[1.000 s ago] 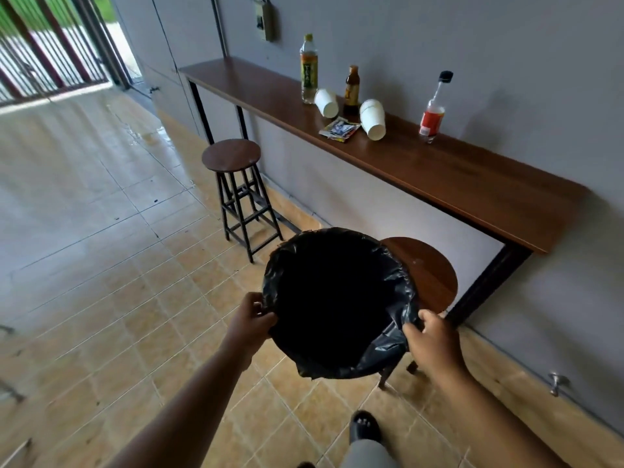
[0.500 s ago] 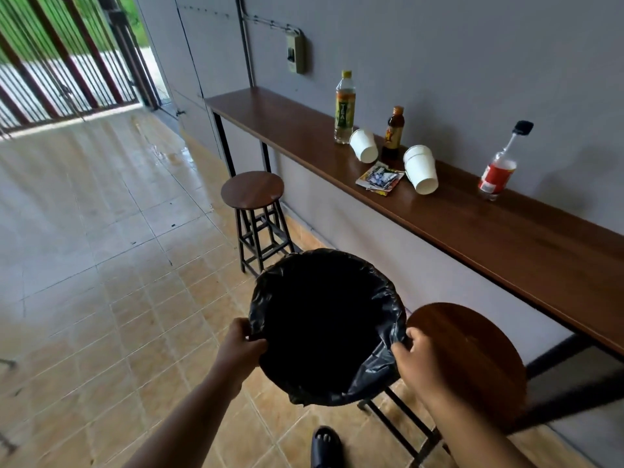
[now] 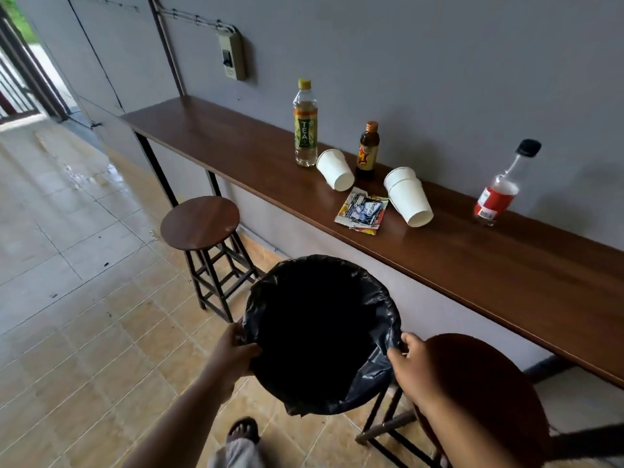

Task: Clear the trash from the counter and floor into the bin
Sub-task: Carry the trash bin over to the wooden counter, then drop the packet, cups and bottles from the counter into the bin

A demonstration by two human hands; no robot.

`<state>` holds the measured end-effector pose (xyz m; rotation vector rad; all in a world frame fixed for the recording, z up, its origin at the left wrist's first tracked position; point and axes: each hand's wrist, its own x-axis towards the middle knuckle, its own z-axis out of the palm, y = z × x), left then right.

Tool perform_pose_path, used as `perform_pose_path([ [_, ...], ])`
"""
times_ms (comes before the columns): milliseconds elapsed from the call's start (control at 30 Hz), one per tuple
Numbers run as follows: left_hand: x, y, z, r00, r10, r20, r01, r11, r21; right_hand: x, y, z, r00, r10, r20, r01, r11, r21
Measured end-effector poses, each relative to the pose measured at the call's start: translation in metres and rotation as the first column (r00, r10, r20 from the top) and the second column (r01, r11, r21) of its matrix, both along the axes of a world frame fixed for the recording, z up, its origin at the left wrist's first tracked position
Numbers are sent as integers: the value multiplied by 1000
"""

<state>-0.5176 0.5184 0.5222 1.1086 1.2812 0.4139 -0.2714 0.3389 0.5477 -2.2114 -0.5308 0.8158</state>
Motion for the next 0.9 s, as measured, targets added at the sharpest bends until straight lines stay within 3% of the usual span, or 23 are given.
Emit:
perform_pose_path([
  [500, 34, 178, -12, 916, -401, -8, 401, 916, -16, -53, 99, -10, 919, -360, 164, 369, 929, -32],
  [767, 57, 209, -14, 892, -451, -29, 451, 893, 4, -45, 107, -18, 914, -339, 221, 367, 925, -98],
  [900, 64, 209, -17, 903, -429, -19, 429, 903, -7, -34, 107, -8, 856, -193, 480, 331, 917, -222],
])
